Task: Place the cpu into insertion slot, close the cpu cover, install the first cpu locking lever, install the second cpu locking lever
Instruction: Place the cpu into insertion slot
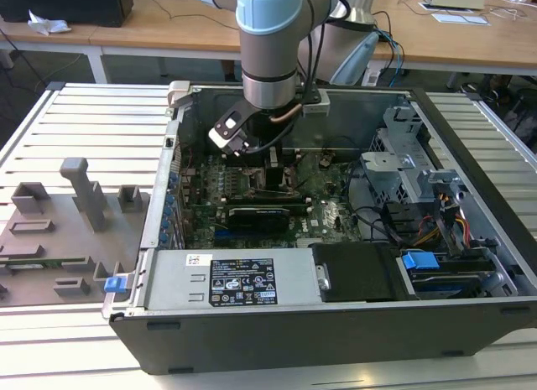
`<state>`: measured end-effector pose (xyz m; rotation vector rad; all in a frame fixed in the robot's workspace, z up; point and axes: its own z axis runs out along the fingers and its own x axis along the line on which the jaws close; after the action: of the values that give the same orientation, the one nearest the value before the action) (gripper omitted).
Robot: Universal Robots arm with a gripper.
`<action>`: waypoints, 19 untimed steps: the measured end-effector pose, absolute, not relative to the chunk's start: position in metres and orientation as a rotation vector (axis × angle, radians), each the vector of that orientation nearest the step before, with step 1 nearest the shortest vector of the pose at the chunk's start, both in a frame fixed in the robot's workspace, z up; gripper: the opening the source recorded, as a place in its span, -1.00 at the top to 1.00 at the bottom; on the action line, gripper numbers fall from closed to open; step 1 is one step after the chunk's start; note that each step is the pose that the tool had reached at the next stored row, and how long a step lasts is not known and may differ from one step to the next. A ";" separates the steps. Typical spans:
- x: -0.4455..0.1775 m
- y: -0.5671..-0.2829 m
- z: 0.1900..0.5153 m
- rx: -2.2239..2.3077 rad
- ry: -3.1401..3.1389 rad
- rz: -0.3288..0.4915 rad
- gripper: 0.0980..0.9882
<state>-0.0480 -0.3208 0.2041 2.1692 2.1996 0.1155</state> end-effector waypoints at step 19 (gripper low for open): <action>-0.049 -0.321 0.197 2.181 2.187 0.115 0.00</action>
<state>-0.0488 -0.3206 0.1973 2.1808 2.1875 0.1145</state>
